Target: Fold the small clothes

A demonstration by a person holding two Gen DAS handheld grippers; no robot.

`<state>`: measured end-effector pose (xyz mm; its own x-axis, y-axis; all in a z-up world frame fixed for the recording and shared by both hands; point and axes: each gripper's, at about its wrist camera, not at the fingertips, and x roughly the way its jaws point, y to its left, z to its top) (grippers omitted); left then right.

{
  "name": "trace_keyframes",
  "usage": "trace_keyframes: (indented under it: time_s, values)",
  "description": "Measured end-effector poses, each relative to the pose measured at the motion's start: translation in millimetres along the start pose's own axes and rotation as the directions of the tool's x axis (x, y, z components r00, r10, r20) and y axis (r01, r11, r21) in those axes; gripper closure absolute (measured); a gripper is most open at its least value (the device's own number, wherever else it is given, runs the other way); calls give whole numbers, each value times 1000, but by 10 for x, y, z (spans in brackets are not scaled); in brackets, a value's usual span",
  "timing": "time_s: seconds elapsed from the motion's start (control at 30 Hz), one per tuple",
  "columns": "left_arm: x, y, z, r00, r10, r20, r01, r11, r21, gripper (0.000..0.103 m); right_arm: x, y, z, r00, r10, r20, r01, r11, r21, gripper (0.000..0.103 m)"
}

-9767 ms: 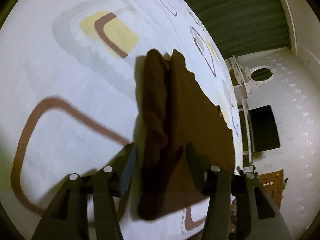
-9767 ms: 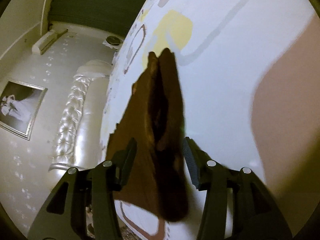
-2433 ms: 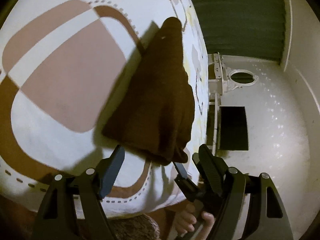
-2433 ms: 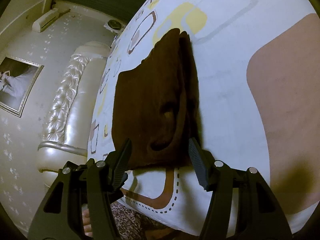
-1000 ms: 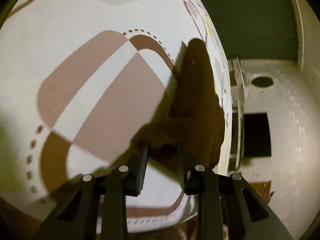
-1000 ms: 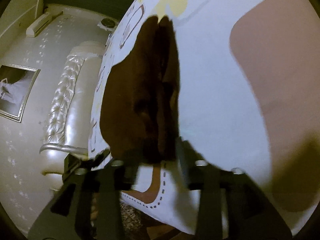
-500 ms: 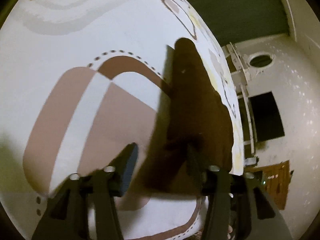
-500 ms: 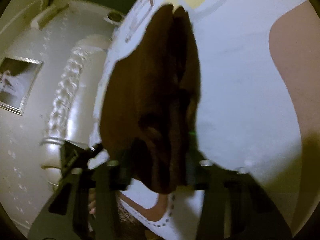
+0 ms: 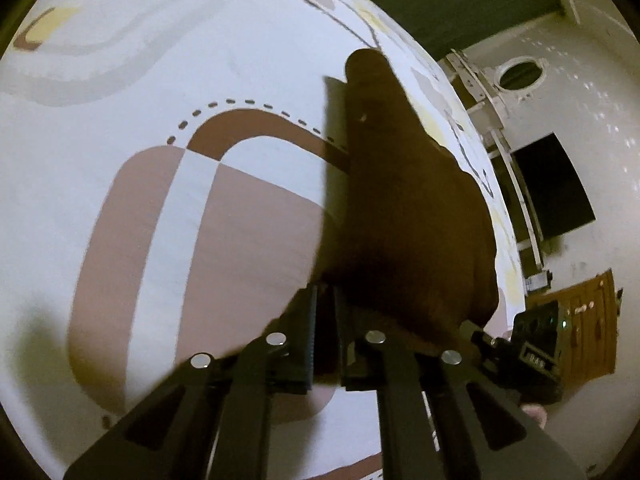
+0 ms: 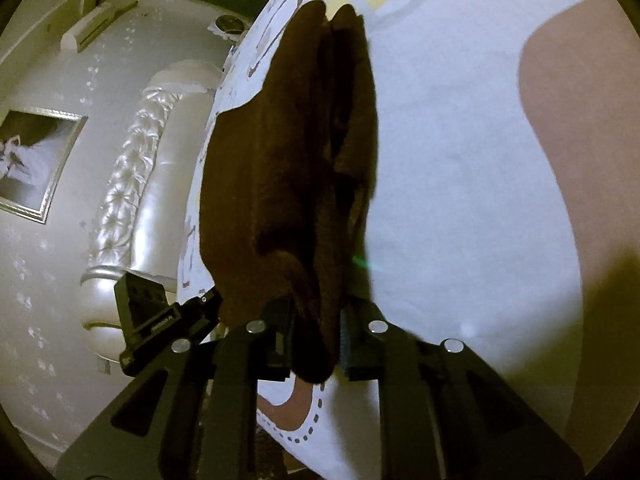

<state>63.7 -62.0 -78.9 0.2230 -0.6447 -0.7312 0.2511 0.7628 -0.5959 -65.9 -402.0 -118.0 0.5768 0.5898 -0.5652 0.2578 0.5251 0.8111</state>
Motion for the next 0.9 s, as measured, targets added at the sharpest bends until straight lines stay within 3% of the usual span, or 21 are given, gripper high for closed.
trace_keyframes:
  time_s: [0.1, 0.13, 0.27, 0.47, 0.5, 0.63, 0.83, 0.9]
  values:
    - [-128, -47, -19, 999, 26, 23, -27, 998, 59, 75, -64, -12, -32, 1000, 2, 5, -2, 1000, -4, 80]
    - [-148, -72, -18, 999, 27, 28, -29, 997, 77, 64, -95, -20, -41, 1000, 1, 10, -1, 1000, -6, 78]
    - [-174, -153, 18, 1000, -11, 18, 8, 990, 144, 43, -209, 13, -27, 999, -3, 42, 5, 999, -32, 57]
    - [42, -224, 367, 998, -60, -10, 61, 990, 124, 37, -266, -21, 303, 993, -8, 117, 10, 1000, -21, 41]
    - [87, -220, 463, 996, -84, -17, 85, 990, 113, 37, -250, -9, 380, 992, -11, 126, 14, 1000, -23, 40]
    - [253, -282, 786, 997, -70, -13, 71, 990, 119, 36, -147, -31, 777, 988, 4, 157, -5, 1000, 8, 40]
    - [577, -502, 1029, 998, 64, -9, -60, 968, 245, 34, 139, -29, 1267, 987, -31, 156, 30, 999, 12, 40]
    - [653, -542, 1056, 994, 109, -2, -104, 956, 273, 33, 219, -13, 1360, 987, -45, 154, 45, 999, 6, 51]
